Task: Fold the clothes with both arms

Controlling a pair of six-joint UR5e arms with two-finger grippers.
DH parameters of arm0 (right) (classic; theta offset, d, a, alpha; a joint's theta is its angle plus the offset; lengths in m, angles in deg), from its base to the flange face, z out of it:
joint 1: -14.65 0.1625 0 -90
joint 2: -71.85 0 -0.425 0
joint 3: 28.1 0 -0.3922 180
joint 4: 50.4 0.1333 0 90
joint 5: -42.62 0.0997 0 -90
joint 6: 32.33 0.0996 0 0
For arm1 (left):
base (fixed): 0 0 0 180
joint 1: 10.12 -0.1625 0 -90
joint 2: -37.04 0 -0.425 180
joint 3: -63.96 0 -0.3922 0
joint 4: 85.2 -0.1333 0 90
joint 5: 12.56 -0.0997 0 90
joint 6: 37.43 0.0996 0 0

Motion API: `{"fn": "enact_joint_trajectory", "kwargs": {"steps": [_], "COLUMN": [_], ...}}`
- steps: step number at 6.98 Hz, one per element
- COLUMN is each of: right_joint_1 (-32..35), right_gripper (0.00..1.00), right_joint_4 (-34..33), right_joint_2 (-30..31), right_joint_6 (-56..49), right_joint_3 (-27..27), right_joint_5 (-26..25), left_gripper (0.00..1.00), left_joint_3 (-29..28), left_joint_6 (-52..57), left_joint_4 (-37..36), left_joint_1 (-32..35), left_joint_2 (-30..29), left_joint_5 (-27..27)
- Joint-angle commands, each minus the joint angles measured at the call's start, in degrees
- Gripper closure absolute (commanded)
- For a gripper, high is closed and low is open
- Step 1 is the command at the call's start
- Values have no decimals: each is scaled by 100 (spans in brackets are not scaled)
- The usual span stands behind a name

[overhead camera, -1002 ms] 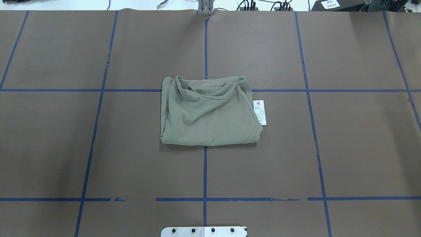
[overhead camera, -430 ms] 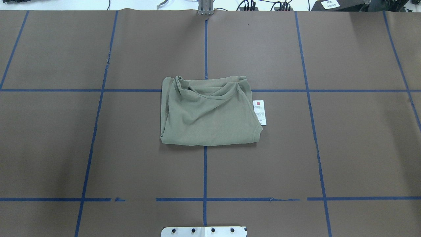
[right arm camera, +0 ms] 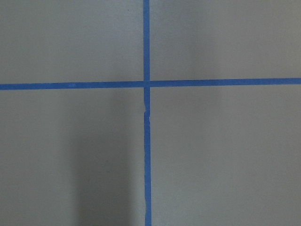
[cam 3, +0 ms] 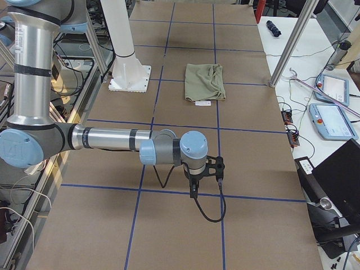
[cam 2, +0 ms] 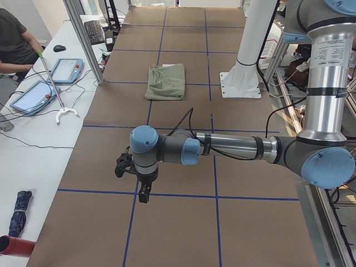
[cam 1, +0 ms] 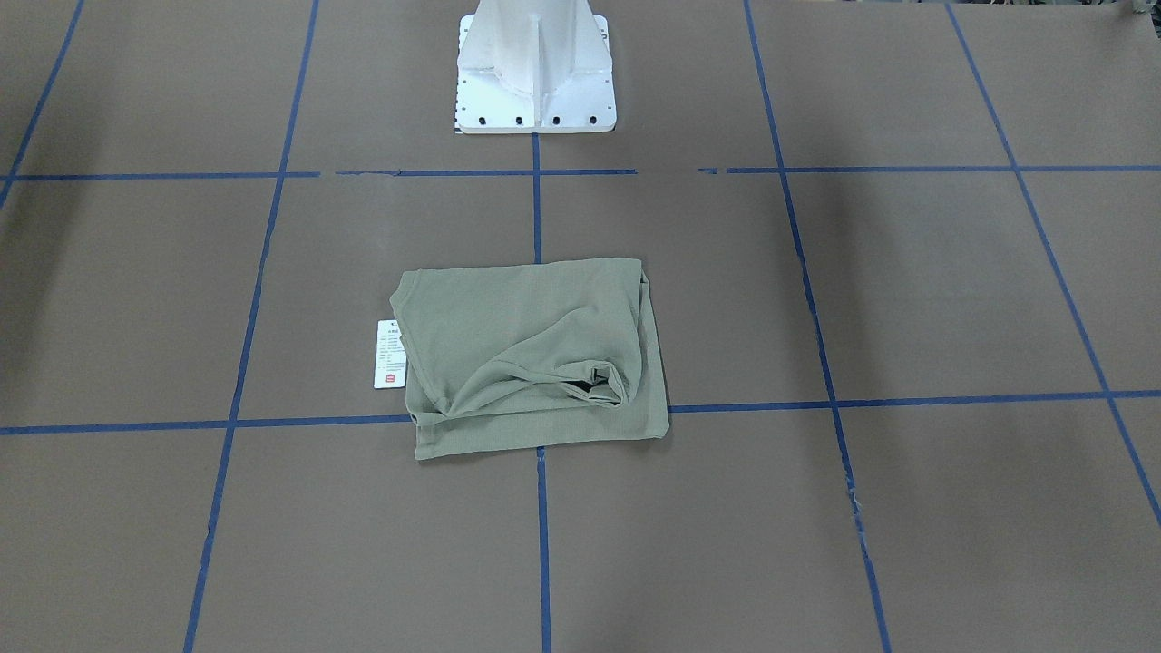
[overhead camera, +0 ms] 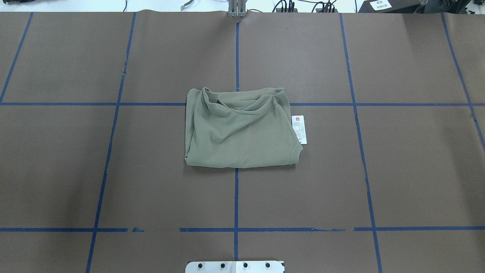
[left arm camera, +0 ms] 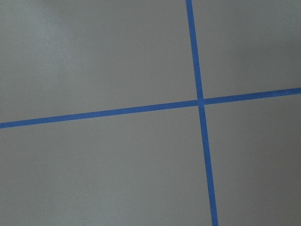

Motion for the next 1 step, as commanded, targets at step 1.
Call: {"fn": "enact_joint_trajectory", "kwargs": {"steps": [1], "right_joint_1": [0], "right_gripper": [0], "right_joint_4": [0], "right_joint_2": [0], "right_joint_6": [-7], "right_joint_3": [-7], "right_joint_5": [0], "left_gripper": [0], "left_joint_3": [-13], "left_joint_6": [7], "left_joint_4": [0], "left_joint_1": [0], "left_joint_2": [-18], "left_joint_5": [0]}}
